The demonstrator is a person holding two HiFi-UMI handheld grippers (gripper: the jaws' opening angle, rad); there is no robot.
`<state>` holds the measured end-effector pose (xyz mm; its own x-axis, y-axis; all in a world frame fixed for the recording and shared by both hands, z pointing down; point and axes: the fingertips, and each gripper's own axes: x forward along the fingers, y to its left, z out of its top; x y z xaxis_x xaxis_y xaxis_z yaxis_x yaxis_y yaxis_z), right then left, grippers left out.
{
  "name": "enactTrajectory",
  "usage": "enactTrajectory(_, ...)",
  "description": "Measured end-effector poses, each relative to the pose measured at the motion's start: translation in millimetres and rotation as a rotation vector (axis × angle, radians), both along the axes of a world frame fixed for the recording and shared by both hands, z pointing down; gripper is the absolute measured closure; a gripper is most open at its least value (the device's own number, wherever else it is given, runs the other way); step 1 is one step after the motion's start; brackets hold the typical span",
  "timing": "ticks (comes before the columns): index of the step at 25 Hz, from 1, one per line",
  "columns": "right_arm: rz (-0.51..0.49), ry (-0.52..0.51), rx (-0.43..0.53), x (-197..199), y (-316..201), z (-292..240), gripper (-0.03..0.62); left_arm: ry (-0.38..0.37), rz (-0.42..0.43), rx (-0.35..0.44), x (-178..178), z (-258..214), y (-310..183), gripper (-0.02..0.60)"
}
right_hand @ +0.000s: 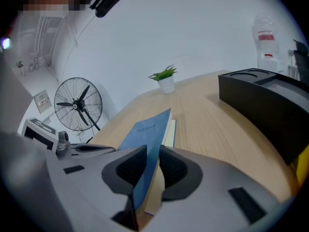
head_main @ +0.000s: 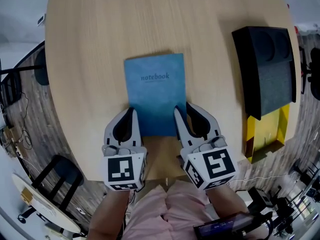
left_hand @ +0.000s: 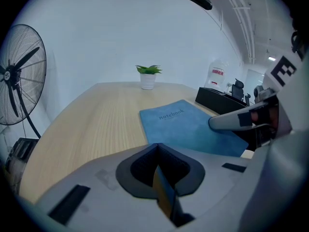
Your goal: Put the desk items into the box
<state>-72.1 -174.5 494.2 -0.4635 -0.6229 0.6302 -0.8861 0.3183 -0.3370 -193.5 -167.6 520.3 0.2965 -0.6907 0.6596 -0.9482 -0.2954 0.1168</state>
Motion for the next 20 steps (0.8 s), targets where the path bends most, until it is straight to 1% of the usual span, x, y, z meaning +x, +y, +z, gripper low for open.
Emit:
enactTrajectory(3, 0.002, 0.015, -0.004, 3, 0, 3, 0.517, -0.006, 0.008, 0.006, 1, 1, 1, 0.569)
enactTrajectory(6, -0.01, 0.058, 0.031, 0, 0, -3, 0.53, -0.01, 0.011, 0.01, 1, 0, 0, 0.569)
enactTrajectory(8, -0.028, 0.104, 0.054, -3, 0, -5, 0.528, -0.011, 0.015, 0.01, 1, 0, 0, 0.569)
enactTrajectory(9, -0.03, 0.106, 0.056, -4, 0, -5, 0.522, -0.011, 0.019, 0.011, 0, 0, 1, 0.569)
enactTrajectory(10, -0.02, 0.072, 0.047, -5, 0, -6, 0.52, -0.012, 0.021, 0.012, 0, -1, 1, 0.569)
enactTrajectory(11, 0.004, -0.001, 0.028, -5, 0, -7, 0.519, -0.014, 0.021, 0.015, 0, -1, 1, 0.569)
enactTrajectory(13, 0.063, -0.201, -0.036, -6, -2, -10, 0.52, -0.021, 0.019, 0.021, -1, -1, 0, 0.569)
enactTrajectory(14, 0.086, -0.287, -0.07, -6, -2, -11, 0.519, -0.024, 0.017, 0.024, -1, -1, 0, 0.569)
enactTrajectory(15, 0.102, -0.348, -0.098, -8, -2, -10, 0.509, -0.026, 0.015, 0.026, -1, -1, 0, 0.569)
enactTrajectory(16, 0.113, -0.383, -0.117, -9, -2, -9, 0.499, -0.027, 0.014, 0.027, -1, -1, 0, 0.569)
enactTrajectory(18, 0.135, -0.41, -0.14, -9, -3, -5, 0.473, -0.025, 0.015, 0.026, 0, -1, 1, 0.569)
enactTrajectory(20, 0.16, -0.442, -0.169, -9, -3, -1, 0.47, -0.024, 0.017, 0.026, 1, -1, 0, 0.569)
